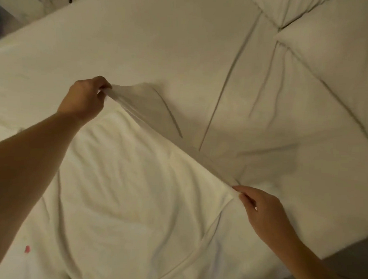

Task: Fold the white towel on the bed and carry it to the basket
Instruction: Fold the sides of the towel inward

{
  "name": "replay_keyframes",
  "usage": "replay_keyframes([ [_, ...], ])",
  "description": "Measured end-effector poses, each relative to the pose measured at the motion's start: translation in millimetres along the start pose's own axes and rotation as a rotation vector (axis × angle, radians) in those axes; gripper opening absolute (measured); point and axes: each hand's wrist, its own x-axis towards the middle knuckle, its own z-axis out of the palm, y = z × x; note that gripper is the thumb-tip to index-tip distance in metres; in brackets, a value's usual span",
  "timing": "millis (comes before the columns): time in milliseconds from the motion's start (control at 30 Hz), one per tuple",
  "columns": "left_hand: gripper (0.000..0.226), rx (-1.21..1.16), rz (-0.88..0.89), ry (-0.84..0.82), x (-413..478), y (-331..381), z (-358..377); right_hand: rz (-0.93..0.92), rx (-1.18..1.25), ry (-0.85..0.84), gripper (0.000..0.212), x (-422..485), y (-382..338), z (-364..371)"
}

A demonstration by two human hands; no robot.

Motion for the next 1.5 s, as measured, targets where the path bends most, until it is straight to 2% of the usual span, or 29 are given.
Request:
replay_keyframes([
  [267,0.023,0.106,0.040,0.030,-90.4,-57.9,-36.0,-0.011,0.001,-0.017,0.025,-62.7,-51.8,61.6],
  [500,0.027,0.178,0.045,-0.054,-169.0,-117.9,-62.8,-0.019,0.026,-0.137,0.024,-116.9,-108.0,138.9],
  [767,0.027,0.159,-0.065,-0.028,-230.8,-175.9,-69.7,-0.008,0.142,-0.254,0.026,-137.5,-154.8,196.8],
  [1067,0.027,0.164,-0.146,0.008,-260.5,-240.3,-63.5,-0.083,0.137,-0.420,0.025,-152.8,-206.4,255.8],
  [1200,0.028,0.163,-0.157,0.016,-270.2,-274.3,-55.4,-0.097,0.122,-0.438,0.027,-168.0,-230.7,293.8],
  [1500,0.037,0.205,-0.259,-0.010,-290.6,-371.2,-46.5,-0.005,0.113,-0.511,0.029,-205.2,-288.9,391.4],
])
